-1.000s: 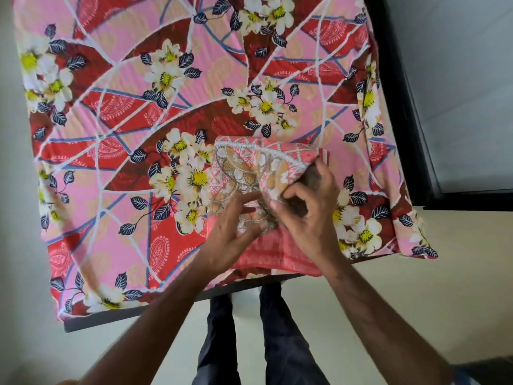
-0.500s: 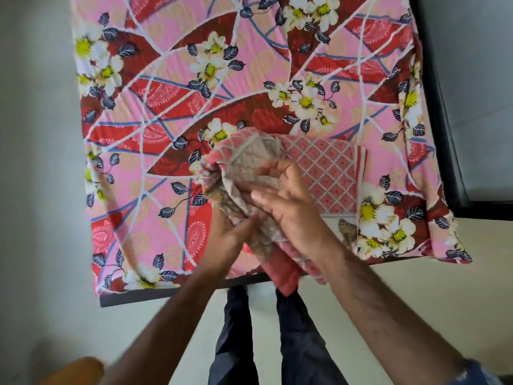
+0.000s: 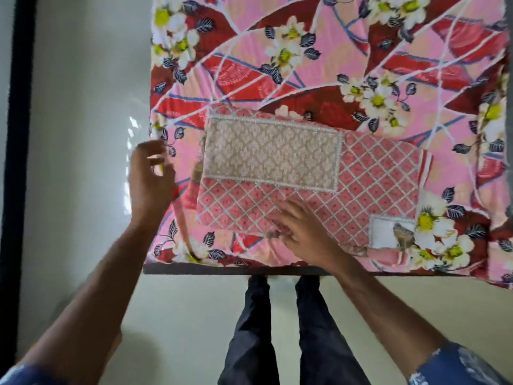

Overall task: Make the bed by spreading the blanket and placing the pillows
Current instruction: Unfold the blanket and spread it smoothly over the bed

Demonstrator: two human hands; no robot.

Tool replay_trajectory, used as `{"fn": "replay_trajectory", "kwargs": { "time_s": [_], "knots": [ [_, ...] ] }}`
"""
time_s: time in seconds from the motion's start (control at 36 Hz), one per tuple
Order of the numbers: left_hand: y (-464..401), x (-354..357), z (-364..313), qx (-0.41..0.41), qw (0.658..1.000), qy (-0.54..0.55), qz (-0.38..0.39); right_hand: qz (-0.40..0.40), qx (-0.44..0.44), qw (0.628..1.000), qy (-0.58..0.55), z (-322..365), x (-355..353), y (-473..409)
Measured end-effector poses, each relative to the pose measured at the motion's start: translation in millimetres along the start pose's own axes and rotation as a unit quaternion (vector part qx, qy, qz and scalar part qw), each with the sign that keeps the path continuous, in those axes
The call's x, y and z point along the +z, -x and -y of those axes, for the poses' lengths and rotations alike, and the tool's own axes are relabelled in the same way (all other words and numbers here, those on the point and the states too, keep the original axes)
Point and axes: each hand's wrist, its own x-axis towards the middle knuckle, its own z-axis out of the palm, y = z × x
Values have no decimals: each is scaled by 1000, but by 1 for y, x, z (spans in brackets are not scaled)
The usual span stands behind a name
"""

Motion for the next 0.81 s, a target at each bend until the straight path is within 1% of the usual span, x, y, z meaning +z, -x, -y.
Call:
{"fn": "replay_trajectory", "kwargs": {
  "time_s": [0.06, 0.14, 0.17, 0.22, 0.28, 0.31, 0.36, 0.42, 0.44, 0.5, 0.53, 0.58, 0.61, 0.64, 0.67, 0.69, 0.72, 0.75, 0.78, 0.81],
  "knots": [
    [8, 5, 9, -5, 996, -17, 88, -17, -11, 1000, -14, 2, 5, 4],
    [26, 24, 26, -37, 970, -52, 233, -17, -27, 999, -10, 4, 7, 7],
    [33, 31, 33, -47, 964, -71, 254, -11, -28, 1000, -4, 3, 8, 8],
    [45, 42, 46, -61, 962, -114, 240, 5, -23, 999, 26, -1, 10, 6],
    [53, 47, 47, -85, 970, -107, 203, 29, -15, 995, 91, -3, 13, 3],
    [57, 48, 42, -96, 972, -83, 200, 39, -10, 992, 121, -3, 15, 2],
    [61, 48, 36, -119, 972, 9, 204, 49, 0, 987, 154, 0, 18, 0],
    [63, 46, 32, -165, 956, 88, 228, 41, 0, 986, 162, 2, 21, 1],
    [63, 45, 34, -193, 945, 107, 241, 32, -4, 988, 153, 2, 23, 1],
    [64, 41, 32, -241, 928, 122, 256, 6, -8, 994, 109, 3, 24, 3],
    [65, 39, 31, -268, 917, 154, 253, -22, -13, 997, 80, 5, 24, 4],
    [68, 39, 23, -319, 875, 257, 257, -104, -35, 993, 32, 10, 27, 10],
    [69, 39, 17, -330, 853, 304, 265, -142, -39, 989, 11, 14, 29, 15],
    [72, 39, 9, -337, 835, 338, 274, -161, -34, 986, -16, 19, 32, 21],
    [74, 41, 1, -342, 823, 360, 278, -162, -19, 985, -58, 25, 35, 28],
    [76, 42, -8, -341, 817, 375, 276, -145, 12, 981, -129, 33, 39, 36],
    [78, 44, -17, -333, 813, 391, 274, -112, 62, 966, -225, 40, 45, 42],
    [80, 45, -25, -320, 812, 409, 268, -69, 118, 936, -325, 48, 48, 47],
    [81, 47, -32, -311, 808, 428, 257, -36, 175, 888, -424, 56, 51, 48],
    [81, 49, -38, -301, 806, 448, 242, -25, 221, 831, -509, 61, 54, 48]
  ]
}}
